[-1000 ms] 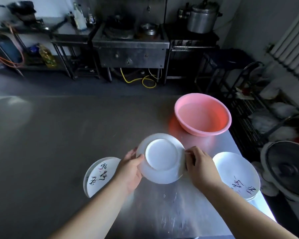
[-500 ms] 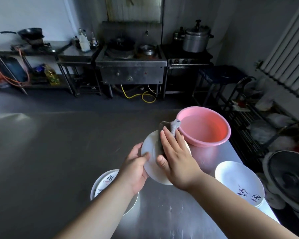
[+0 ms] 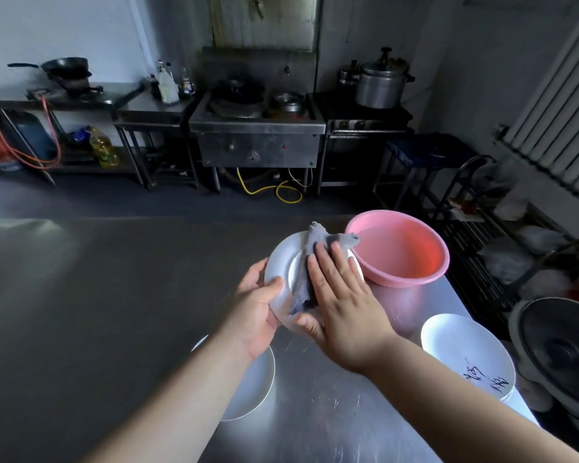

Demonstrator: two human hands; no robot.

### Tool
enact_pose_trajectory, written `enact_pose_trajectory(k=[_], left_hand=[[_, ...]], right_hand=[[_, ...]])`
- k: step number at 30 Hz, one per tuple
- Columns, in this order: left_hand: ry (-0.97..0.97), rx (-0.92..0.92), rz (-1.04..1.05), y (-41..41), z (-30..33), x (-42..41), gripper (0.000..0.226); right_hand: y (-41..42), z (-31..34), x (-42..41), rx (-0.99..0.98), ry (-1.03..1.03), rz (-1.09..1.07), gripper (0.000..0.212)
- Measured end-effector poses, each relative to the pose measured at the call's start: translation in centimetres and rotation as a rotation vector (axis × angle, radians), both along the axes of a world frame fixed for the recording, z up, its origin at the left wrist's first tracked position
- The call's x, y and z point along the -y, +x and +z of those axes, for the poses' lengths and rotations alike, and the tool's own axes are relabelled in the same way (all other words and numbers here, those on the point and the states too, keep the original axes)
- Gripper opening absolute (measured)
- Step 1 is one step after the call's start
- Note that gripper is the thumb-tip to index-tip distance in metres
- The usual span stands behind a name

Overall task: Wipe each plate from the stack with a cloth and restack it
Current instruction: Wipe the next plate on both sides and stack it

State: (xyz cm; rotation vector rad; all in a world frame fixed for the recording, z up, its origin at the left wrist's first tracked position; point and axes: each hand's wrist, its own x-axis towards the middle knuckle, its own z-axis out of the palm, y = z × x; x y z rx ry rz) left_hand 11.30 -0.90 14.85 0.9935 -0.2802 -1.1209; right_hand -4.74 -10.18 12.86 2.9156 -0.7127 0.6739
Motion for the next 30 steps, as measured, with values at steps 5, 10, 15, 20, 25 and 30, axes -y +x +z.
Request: enact_pose_trajectory(k=[5, 10, 15, 20, 25, 30], left_hand=[[-0.025, -0.024, 0.014, 0.4, 0.5, -0.2, 0.042], [-0.042, 0.002, -0.068, 0.7, 0.6, -1.0, 0.044], [-0.075, -0.044, -0.005, 1.6, 1.2, -0.6, 0.045], [-0.064, -0.048, -0.055, 0.8, 0.4, -1.4, 0.05], [-0.128, -0.106, -0.023, 0.2, 0.4, -1.4, 0.042], [-0.104, -0.039, -0.03, 0.7, 0.8, -1.4, 0.054]], right_hand=[[-1.4, -1.4, -2.8, 0.043, 0.006, 0.119, 0.088], [-0.1, 1.5, 0.4, 0.117, 0.04, -0.011, 0.087], [-1.1, -0.8, -3.1, 0.127, 0.021, 0.049, 0.089], [-1.2, -0.5, -1.6, 0.182, 0.037, 0.005, 0.087], [-1.1, 0.3, 0.1, 0.215, 0.094, -0.039, 0.084], [-3.0, -1.9, -3.2, 0.364, 0.266, -0.033, 0.074]])
